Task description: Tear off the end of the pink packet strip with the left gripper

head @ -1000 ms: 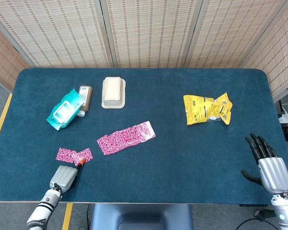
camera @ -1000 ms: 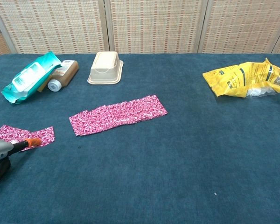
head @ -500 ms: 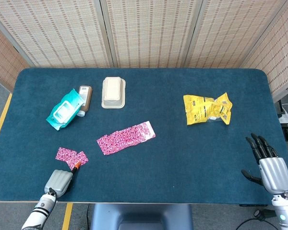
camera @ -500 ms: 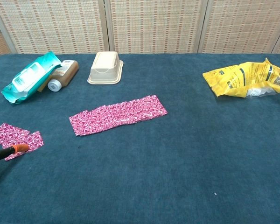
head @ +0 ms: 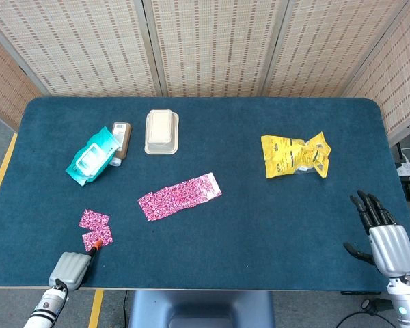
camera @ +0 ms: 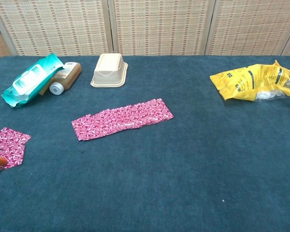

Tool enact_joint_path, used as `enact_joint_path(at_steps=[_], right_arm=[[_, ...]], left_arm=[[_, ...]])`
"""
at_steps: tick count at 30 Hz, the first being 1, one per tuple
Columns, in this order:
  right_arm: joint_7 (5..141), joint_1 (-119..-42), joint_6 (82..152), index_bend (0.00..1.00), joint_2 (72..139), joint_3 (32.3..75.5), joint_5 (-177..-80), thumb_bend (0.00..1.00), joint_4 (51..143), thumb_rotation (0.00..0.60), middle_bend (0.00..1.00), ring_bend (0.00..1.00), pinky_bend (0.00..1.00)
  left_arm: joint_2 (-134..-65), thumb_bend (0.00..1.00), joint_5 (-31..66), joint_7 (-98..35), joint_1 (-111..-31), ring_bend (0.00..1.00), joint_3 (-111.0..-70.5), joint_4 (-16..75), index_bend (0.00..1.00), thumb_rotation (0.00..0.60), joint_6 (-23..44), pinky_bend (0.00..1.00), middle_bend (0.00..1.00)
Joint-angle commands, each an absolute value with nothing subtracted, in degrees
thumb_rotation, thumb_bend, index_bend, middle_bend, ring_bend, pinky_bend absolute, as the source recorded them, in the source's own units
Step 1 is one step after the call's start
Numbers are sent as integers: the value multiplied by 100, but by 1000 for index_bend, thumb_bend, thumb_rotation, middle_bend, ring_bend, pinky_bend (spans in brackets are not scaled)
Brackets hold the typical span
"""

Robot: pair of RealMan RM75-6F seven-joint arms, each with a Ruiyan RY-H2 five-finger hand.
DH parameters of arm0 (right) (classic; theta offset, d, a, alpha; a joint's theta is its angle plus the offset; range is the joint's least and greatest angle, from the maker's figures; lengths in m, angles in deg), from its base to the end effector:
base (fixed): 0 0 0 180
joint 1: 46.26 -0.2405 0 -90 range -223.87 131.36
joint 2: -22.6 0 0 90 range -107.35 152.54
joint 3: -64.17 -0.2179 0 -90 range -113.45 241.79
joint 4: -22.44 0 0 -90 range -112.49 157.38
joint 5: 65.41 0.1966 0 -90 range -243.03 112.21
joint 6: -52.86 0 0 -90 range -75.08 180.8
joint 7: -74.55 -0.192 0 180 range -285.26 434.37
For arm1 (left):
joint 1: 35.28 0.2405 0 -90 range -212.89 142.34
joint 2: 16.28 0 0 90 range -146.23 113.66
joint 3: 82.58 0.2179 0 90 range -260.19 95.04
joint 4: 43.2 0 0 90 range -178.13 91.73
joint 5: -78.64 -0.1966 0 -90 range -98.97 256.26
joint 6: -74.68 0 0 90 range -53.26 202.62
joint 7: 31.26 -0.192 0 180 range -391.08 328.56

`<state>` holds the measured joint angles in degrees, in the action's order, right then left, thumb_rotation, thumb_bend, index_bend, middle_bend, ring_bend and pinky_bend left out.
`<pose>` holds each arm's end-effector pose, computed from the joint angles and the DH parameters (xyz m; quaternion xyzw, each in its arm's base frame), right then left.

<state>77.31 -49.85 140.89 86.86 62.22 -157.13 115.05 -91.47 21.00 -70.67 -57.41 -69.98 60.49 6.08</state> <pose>-0.2550 -0.2150 0.1520 0.6199 -0.3494 0.3995 0.5780 -0.2624 0.1995 0.0062 -0.7565 -0.4273 -0.1043 0.4839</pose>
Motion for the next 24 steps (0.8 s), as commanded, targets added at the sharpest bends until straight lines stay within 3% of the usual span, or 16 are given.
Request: enact_joint_path(at_steps=[1, 16, 19, 21, 24], right_arm=[[7732, -4983, 14100, 0, 8686, 6219, -15718, 53, 11505, 600, 0, 0, 233], [7761, -4995, 14076, 0, 8719, 6203, -15689, 53, 11487, 600, 0, 0, 233], [7772, -5002, 14061, 0, 8717, 6195, -15670, 53, 11485, 600, 0, 0, 233], [7769, -4999, 14089, 0, 8722, 6190, -15690, 52, 11474, 600, 0, 0, 233], [7761, -4974, 14182, 0, 8737, 6184, -15740, 53, 11447, 600, 0, 0, 233]], left_arm=[[-9081, 876, 2057, -7053, -5683, 797, -6981, 6079, 0, 600, 564, 627, 677], [-8861, 870, 1588, -6784, -5468, 779, -7196, 6088, 0, 600, 259, 631, 655], [-8949, 795, 990, -6316, -5365, 675, -7341, 5782, 0, 600, -49, 630, 540], [-8992, 672, 686, -5998, -5297, 534, -7412, 5543, 0, 600, -202, 600, 398], [-8968, 573, 391, -5711, -5233, 356, -7460, 5305, 0, 600, -318, 526, 237]])
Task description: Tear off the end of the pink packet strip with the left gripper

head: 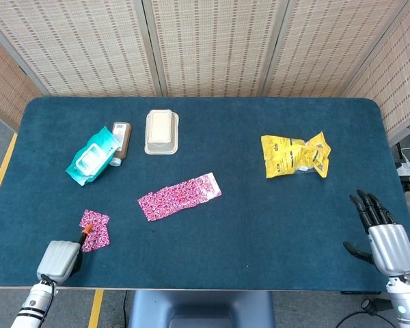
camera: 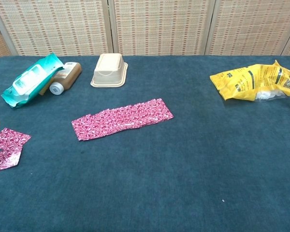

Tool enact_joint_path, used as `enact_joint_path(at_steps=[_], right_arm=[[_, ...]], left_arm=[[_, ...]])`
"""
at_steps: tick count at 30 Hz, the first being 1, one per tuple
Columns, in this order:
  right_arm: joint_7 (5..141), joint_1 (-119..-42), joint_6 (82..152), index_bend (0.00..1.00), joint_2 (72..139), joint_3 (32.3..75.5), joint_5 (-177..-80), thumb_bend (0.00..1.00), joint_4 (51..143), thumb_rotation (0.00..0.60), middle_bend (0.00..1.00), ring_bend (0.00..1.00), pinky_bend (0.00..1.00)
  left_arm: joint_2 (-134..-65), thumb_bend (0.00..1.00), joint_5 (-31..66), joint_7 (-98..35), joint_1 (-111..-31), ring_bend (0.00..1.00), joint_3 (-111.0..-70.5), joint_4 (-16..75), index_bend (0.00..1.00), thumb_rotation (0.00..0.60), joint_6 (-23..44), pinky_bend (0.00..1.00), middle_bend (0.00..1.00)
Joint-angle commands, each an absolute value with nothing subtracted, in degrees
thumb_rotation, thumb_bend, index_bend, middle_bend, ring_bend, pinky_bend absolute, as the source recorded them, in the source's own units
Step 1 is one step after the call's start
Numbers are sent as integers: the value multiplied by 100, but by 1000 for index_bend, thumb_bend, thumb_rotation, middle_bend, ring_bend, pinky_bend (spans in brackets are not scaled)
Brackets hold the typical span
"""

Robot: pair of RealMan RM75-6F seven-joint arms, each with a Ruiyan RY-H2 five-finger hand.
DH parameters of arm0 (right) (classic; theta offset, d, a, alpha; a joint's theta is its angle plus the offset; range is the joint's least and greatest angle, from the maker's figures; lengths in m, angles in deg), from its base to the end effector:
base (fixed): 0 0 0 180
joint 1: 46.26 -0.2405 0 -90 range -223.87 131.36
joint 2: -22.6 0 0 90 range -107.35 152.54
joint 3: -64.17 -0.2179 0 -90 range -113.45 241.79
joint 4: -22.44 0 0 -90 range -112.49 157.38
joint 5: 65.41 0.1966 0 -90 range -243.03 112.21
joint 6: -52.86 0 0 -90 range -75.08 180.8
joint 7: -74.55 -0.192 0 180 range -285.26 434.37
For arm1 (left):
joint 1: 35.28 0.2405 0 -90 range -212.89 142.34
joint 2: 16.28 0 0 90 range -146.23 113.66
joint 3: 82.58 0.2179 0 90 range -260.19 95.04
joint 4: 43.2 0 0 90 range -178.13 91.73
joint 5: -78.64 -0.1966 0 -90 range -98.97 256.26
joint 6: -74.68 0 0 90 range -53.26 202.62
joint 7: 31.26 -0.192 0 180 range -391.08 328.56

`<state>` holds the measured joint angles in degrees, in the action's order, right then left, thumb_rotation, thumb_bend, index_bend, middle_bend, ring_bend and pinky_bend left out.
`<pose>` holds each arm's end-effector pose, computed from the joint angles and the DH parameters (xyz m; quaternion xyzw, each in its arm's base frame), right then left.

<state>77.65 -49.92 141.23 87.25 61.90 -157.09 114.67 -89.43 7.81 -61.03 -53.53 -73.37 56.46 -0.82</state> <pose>-0.2545 -0.2164 0.1528 0.6185 -0.3441 0.4014 0.5813 -0.2498 0.2225 0.0448 -0.7243 -0.3846 -0.2125 0.5314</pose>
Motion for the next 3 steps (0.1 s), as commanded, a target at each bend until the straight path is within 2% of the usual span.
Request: enact_joint_path(at_steps=[1, 3], right_arm=[[7774, -4959, 14232, 0, 8755, 6175, -15752, 53, 11431, 600, 0, 0, 233], [7795, -4935, 14302, 0, 8783, 6164, -15769, 52, 11412, 600, 0, 0, 233]], left_arm=[[-8953, 549, 306, -5636, -5202, 295, -7476, 5236, 0, 600, -368, 496, 186], [-8938, 529, 196, -5515, -5144, 221, -7495, 5155, 0, 600, -443, 468, 128]])
